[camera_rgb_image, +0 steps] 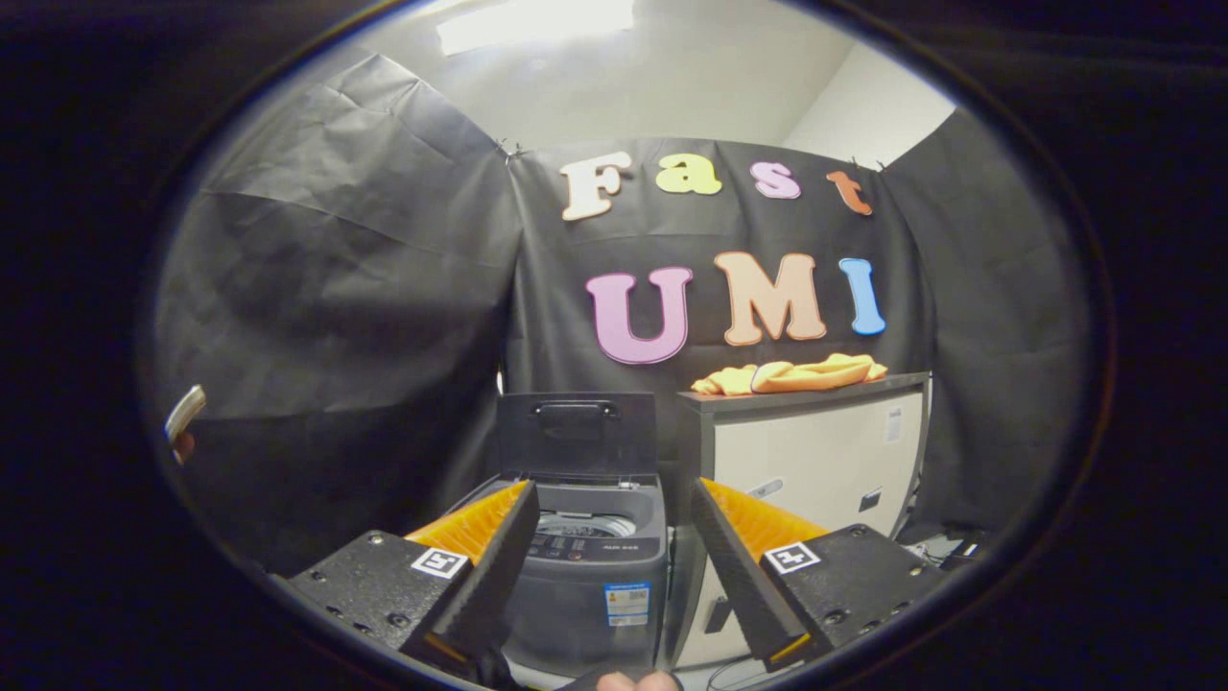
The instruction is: Put the clothes into the washing machine and then close the washing machine lid.
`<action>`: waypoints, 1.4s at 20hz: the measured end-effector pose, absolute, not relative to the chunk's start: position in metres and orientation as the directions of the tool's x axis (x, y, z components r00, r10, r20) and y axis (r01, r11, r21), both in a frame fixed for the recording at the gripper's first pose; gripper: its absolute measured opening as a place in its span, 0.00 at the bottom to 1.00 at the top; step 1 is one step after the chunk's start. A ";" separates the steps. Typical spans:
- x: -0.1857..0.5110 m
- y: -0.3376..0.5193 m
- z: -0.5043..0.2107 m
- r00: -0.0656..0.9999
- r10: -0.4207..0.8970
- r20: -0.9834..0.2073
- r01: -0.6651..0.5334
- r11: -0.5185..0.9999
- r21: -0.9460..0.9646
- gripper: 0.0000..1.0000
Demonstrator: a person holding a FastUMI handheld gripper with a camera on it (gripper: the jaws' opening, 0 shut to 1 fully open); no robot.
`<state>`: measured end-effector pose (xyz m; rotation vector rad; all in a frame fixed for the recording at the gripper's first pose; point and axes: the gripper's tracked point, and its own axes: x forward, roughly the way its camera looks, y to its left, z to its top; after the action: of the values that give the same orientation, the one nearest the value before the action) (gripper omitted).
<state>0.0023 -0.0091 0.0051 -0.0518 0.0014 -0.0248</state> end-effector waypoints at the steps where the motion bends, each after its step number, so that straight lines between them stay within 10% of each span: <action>1: 0.005 -0.011 0.004 1.000 -0.024 -0.008 0.024 0.998 -0.052 0.96; 28: 0.139 -0.122 0.065 0.992 -0.069 -0.107 0.057 0.992 -0.109 0.97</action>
<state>0.1390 -0.1222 0.0654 -0.1060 0.1105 -0.0634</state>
